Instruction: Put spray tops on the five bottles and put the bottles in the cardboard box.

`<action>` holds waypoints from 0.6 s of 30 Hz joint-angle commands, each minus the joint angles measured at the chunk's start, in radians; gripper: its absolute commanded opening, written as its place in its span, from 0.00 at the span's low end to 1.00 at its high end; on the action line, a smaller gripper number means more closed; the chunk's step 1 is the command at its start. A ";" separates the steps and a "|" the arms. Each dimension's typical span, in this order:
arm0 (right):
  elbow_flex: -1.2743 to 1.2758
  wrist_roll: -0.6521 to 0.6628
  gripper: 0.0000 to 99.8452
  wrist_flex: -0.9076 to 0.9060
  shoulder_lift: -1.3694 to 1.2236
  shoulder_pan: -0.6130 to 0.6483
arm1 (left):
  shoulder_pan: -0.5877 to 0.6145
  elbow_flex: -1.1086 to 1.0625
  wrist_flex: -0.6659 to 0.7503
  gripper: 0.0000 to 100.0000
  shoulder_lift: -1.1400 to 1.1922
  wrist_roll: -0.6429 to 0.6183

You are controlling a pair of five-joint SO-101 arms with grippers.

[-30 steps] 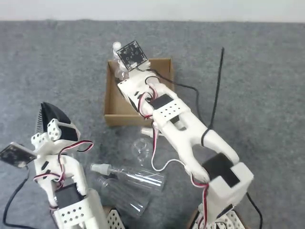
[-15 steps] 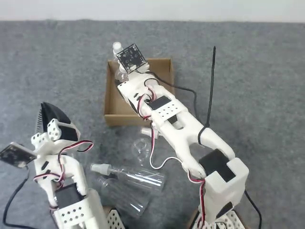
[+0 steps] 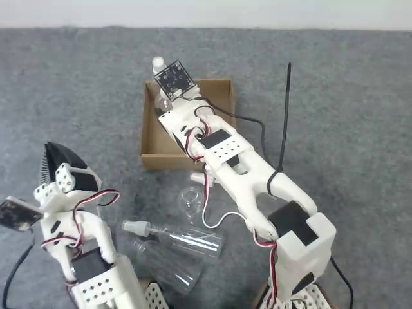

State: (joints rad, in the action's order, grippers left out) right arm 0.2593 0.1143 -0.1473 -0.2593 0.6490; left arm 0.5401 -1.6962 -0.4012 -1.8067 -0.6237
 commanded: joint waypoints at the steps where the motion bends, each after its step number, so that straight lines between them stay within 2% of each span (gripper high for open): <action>1: -0.048 0.028 0.01 0.081 0.002 0.005 | 0.006 0.012 0.018 0.02 -0.015 0.008; 4: -0.032 0.031 0.02 0.139 -0.019 0.005 | 0.006 0.012 0.018 0.02 -0.015 0.008; 11: -0.028 0.104 0.01 0.137 -0.035 0.018 | 0.006 0.012 0.018 0.02 -0.015 0.008; 18: -0.026 0.100 0.01 0.137 -0.038 0.024 | 0.003 0.012 0.018 0.02 -0.015 0.008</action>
State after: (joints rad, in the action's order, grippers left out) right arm 0.2593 0.1987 -0.0384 -0.3115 0.6521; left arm 0.5386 -1.6962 -0.4012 -1.8067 -0.6237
